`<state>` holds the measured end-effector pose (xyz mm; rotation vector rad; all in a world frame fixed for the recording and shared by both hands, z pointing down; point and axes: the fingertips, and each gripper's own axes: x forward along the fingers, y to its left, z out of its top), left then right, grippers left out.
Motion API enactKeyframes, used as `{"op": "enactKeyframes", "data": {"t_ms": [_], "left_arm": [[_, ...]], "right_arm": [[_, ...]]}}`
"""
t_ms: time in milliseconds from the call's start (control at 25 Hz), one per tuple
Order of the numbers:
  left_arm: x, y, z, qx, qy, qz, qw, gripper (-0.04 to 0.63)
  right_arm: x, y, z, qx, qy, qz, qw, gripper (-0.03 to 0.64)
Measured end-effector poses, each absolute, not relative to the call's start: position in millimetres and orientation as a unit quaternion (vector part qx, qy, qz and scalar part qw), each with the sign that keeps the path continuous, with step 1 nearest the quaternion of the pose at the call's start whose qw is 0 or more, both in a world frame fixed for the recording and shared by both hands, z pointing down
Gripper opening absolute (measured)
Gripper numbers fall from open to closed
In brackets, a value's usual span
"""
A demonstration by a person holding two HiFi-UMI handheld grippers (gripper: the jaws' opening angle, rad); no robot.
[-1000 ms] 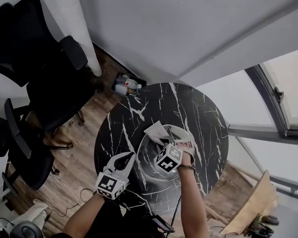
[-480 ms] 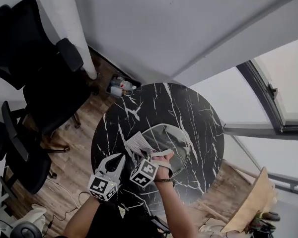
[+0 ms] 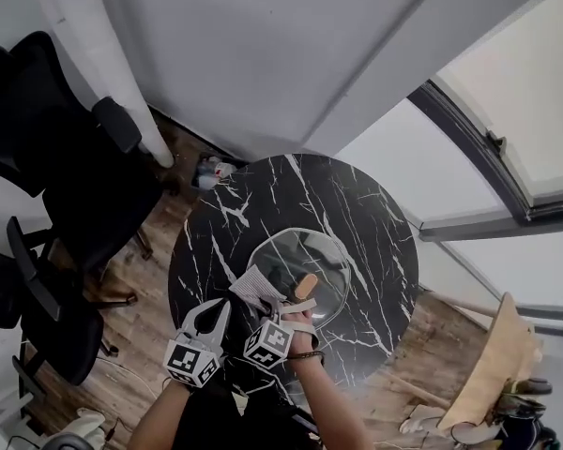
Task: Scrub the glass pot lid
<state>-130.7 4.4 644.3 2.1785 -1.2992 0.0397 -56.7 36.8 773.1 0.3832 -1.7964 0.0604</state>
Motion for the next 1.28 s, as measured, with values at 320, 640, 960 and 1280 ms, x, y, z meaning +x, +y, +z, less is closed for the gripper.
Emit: {"op": "enactKeyframes", "data": {"t_ms": [320,640,960,1280], "left_arm": [[-108,19,633,0.829,-0.478,0.023,0.29,0.002],[-81,35,611,0.848,-0.451,0.045,0.275,0.002],[-52,40,590,0.861,-0.424,0.055,0.276,0.002],[-37,38,567,0.868,-0.407,0.039,0.282,0.002]], "right_arm": [[-28,89,776,0.132,-0.788,0.043,0.6,0.077],[5,147,792,0.101,-0.781,0.083,0.61,0.075],[34,194,770,0.067,-0.796,0.233,0.555,0.075],[71,154,698,0.204,-0.843,0.28,0.411,0.076]]}}
